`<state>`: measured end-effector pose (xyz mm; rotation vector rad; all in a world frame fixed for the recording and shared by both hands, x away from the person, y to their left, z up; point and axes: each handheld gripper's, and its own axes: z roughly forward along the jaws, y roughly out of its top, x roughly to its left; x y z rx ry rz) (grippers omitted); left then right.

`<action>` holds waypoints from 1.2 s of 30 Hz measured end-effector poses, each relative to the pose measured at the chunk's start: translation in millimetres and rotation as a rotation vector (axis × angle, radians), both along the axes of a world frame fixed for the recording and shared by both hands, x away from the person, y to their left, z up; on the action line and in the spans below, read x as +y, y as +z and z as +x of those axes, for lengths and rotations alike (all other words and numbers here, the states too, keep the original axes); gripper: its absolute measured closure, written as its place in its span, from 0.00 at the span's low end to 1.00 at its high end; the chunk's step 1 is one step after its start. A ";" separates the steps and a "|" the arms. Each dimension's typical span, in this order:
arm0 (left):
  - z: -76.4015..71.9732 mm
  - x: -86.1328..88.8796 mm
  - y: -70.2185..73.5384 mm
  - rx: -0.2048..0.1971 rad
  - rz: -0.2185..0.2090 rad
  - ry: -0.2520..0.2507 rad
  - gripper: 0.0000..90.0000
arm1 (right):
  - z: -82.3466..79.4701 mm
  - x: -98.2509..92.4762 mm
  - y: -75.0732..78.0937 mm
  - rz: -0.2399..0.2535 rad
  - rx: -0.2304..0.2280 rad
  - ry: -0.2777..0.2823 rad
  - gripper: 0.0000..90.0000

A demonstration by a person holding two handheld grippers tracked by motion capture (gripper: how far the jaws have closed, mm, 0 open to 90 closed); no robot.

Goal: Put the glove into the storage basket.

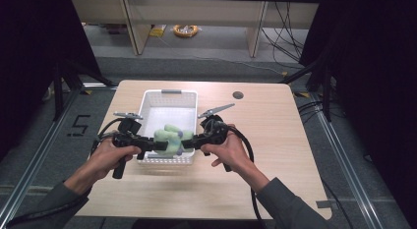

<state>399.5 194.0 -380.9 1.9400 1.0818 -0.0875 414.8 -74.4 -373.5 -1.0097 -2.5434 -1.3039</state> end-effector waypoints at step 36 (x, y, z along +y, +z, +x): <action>60.0 29.2 -55.0 0.147 0.095 0.096 0.71 | 68.0 54.5 -61.3 -0.098 0.148 -0.065 0.78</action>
